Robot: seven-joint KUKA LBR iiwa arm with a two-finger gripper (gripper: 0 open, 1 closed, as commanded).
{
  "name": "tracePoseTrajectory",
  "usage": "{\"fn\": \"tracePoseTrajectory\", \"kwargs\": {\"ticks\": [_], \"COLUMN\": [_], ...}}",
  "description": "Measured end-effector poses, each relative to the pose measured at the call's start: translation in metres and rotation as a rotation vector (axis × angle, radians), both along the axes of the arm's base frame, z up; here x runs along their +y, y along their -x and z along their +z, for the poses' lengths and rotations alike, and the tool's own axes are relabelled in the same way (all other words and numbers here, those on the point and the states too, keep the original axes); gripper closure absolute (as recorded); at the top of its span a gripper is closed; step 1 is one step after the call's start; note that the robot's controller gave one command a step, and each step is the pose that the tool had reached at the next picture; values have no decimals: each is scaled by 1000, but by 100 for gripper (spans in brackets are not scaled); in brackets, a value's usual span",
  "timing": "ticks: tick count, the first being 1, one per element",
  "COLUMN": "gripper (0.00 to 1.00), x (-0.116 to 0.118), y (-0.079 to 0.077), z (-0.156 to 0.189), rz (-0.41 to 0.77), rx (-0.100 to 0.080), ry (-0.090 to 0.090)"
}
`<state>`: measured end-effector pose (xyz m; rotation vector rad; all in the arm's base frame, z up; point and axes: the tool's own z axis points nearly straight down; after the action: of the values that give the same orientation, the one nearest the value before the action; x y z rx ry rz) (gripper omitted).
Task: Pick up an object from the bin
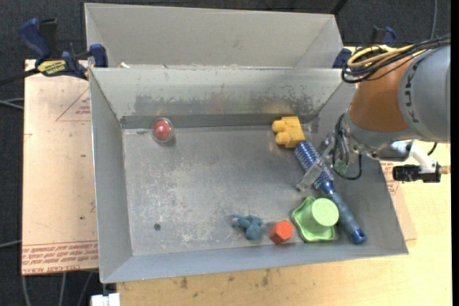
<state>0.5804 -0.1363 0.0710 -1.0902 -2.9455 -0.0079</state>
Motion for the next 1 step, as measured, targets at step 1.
{"fn": "tracePoseTrajectory", "kwargs": {"ticks": [1], "gripper": [100], "x": [-2], "y": [1], "z": [-1], "rz": [-6], "rx": [2], "ry": [1]}}
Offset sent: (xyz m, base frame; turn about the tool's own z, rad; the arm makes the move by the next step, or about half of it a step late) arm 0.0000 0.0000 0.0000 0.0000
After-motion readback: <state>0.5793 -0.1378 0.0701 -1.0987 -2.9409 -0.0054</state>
